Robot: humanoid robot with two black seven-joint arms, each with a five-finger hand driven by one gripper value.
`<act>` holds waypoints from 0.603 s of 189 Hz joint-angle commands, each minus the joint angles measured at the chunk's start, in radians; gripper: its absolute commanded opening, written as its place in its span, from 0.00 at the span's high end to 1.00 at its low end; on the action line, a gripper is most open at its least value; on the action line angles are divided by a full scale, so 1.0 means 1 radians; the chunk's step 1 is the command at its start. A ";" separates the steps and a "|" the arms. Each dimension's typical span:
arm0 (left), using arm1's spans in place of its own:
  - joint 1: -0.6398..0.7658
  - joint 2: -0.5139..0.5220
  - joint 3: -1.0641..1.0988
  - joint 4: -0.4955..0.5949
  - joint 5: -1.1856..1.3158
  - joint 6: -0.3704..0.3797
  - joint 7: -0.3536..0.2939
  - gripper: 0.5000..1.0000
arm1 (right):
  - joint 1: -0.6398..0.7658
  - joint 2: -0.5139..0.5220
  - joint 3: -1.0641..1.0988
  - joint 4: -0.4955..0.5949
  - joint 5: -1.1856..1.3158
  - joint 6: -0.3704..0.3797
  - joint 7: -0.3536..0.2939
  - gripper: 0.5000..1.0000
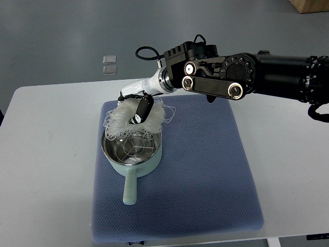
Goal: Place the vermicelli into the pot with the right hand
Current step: 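Lower the vermicelli into the steel pot and open the right hand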
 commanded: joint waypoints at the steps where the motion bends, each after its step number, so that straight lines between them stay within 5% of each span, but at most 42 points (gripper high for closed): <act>1: 0.000 0.000 -0.001 0.000 0.000 0.000 0.000 0.00 | -0.016 0.000 0.005 -0.003 0.005 -0.003 0.002 0.66; 7: 0.000 0.000 0.000 0.000 0.000 0.000 0.000 0.00 | -0.022 0.000 0.006 -0.003 0.006 -0.003 0.002 0.49; 51: 0.000 0.000 0.000 0.000 0.000 0.000 0.000 0.00 | -0.054 0.000 0.016 -0.008 0.008 -0.003 0.002 0.20; 114: 0.000 0.000 -0.001 0.000 0.000 0.000 0.000 0.00 | -0.062 0.000 0.284 -0.037 0.014 -0.010 0.004 0.18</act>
